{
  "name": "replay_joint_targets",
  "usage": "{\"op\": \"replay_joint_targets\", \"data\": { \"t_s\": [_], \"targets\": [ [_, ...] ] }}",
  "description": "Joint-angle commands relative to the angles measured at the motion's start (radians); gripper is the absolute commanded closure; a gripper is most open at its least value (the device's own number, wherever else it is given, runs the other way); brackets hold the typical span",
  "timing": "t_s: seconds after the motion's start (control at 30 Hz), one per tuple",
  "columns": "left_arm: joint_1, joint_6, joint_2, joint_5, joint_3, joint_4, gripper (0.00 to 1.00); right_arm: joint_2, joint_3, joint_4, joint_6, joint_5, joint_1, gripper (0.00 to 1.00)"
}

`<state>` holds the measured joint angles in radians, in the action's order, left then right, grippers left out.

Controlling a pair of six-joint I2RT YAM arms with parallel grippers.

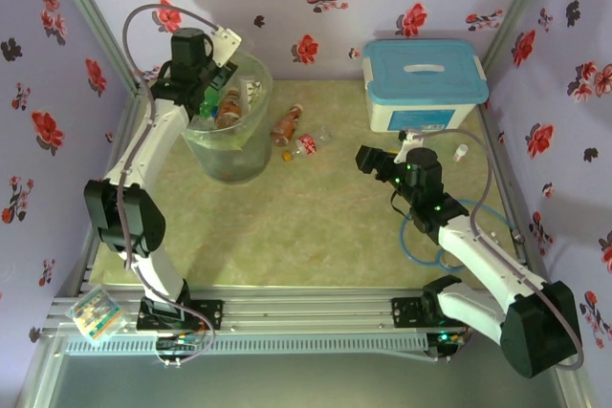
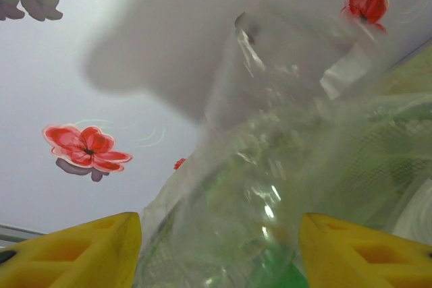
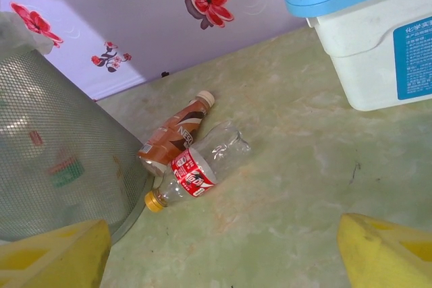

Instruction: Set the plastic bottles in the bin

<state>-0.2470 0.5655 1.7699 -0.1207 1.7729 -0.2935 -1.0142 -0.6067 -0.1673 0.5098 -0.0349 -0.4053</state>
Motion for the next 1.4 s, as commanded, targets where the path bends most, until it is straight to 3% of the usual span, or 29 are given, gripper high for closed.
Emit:
{"op": "replay_joint_targets", "data": {
  "t_s": [0.0,0.2,0.47,0.57,0.73,0.87,1.0,1.17,1.37],
  "targets": [
    [0.001,0.019,0.045,-0.022,0.066,-0.070,0.37,0.000,-0.004,-0.032,0.016,-0.017,0.008,0.13],
    [0.005,-0.027,0.055,0.004,0.094,-0.116,0.38,0.011,-0.006,-0.008,0.004,-0.009,0.007,0.13],
    [0.000,-0.191,-0.043,0.219,0.140,-0.147,0.35,-0.002,-0.012,-0.001,0.001,0.000,0.011,0.13],
    [0.003,-0.252,-0.033,0.222,0.161,-0.123,0.33,-0.013,-0.017,-0.001,0.009,-0.011,0.011,0.13],
    [0.030,-0.486,0.034,0.216,0.207,-0.031,0.34,-0.015,-0.017,0.006,0.017,-0.007,0.012,0.13],
    [0.029,-0.575,0.139,0.212,0.312,-0.060,0.36,-0.012,-0.020,0.019,0.018,-0.007,0.012,0.13],
    [0.030,-0.592,0.227,0.198,0.397,-0.128,0.43,0.004,-0.021,0.042,0.010,-0.001,0.013,0.13],
    [0.025,-0.548,0.237,0.186,0.377,-0.184,0.54,0.027,-0.020,0.061,-0.001,0.016,0.012,0.13],
    [0.017,-0.480,0.111,0.160,0.192,-0.182,0.64,0.022,-0.015,0.056,-0.004,0.018,0.013,0.13]
  ]
}}
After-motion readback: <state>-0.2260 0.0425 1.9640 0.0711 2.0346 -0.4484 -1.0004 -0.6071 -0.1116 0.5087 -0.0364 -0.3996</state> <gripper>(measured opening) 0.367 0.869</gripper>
